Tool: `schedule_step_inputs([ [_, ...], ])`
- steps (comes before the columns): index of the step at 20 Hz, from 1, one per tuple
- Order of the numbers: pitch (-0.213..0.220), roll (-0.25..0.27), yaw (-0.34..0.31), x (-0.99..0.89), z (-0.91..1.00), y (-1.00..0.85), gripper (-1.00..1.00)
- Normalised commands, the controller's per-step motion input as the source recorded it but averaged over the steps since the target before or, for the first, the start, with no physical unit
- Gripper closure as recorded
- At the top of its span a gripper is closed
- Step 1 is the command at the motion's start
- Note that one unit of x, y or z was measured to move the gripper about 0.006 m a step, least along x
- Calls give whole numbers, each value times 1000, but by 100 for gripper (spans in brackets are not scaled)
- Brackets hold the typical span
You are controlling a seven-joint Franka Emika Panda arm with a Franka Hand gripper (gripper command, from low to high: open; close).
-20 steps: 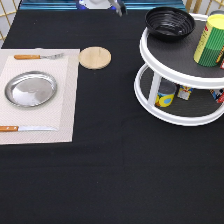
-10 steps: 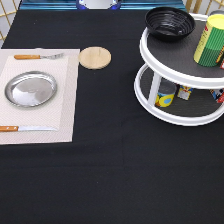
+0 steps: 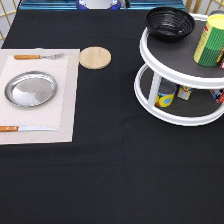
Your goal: Pick up the bowl from the lazy Susan and put bowl on the plate
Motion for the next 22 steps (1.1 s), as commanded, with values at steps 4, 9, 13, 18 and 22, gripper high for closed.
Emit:
schedule_step_inputs([
  [4,-85,-57,-124,-555,-551,50,-100],
  [9,-66,-8,-182,-386,-383,29,-100],
  [13,-53,-62,-123,-466,-179,401,-100],
  [18,-37,-77,-86,-259,-66,461,100],
  [22,-51,-88,-70,-173,-64,255,100],
])
